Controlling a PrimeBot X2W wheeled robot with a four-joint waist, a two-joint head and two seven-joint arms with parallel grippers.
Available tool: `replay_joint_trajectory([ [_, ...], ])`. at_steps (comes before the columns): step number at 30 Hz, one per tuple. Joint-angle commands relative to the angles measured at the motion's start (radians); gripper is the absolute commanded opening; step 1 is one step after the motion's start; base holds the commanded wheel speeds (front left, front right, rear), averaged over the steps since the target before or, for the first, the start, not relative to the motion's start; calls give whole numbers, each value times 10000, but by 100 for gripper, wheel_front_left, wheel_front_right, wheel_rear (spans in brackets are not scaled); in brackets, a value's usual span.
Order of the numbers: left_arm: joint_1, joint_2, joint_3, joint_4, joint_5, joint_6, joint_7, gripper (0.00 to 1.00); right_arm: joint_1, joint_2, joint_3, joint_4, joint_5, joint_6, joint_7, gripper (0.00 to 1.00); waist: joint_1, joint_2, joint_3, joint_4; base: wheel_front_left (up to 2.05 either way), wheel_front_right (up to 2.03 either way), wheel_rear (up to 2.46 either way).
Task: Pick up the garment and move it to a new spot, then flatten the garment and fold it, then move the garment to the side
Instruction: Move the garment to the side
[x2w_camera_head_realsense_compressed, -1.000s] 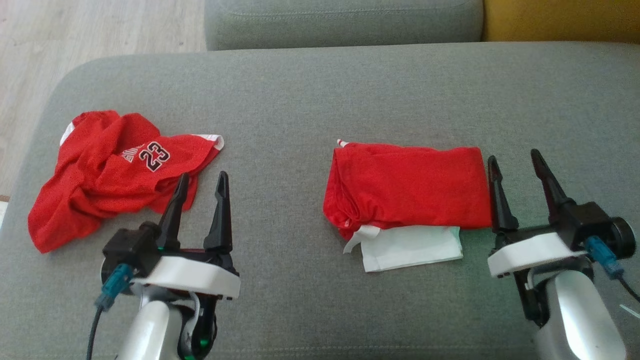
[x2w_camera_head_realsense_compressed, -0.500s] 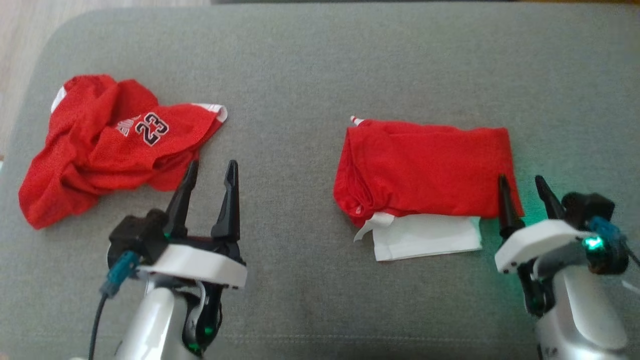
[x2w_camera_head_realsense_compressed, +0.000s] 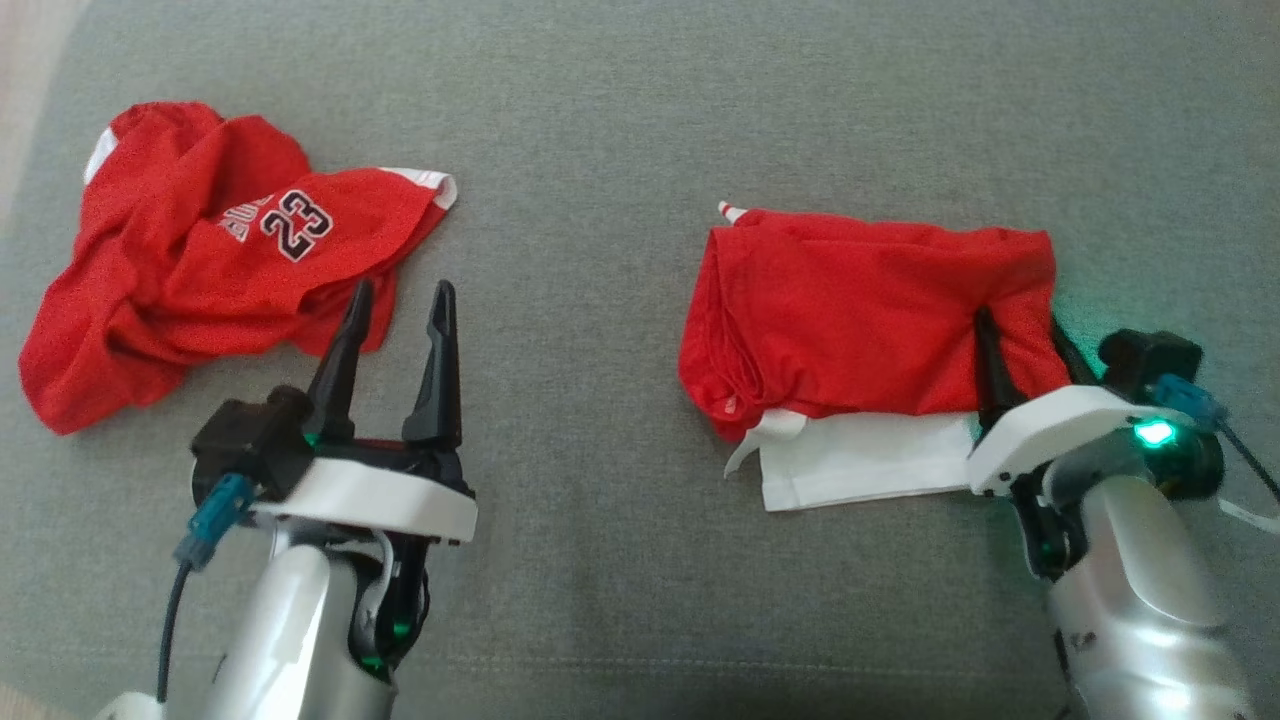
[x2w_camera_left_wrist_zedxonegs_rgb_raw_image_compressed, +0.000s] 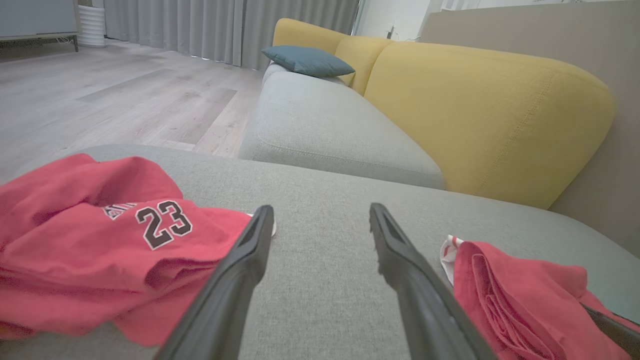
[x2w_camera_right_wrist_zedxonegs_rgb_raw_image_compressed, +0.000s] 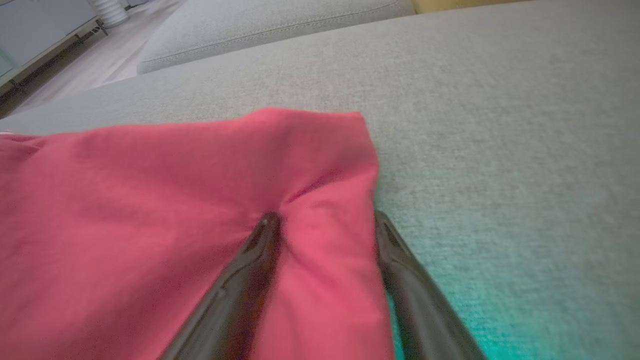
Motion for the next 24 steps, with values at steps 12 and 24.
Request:
replay_joint_trajectory([
  [12,-607,85,495,-338,209,-99,-53,100,-1310,-1227,441,-616,-1768,65,-459,0,0,0,200,-721,0,0,0],
  [24,-724,85,485,-377,156,-189,-53,100,-2018,-3612,-756,-529,-2618,65,-74,0,0,0,475,-817,0,0,0],
])
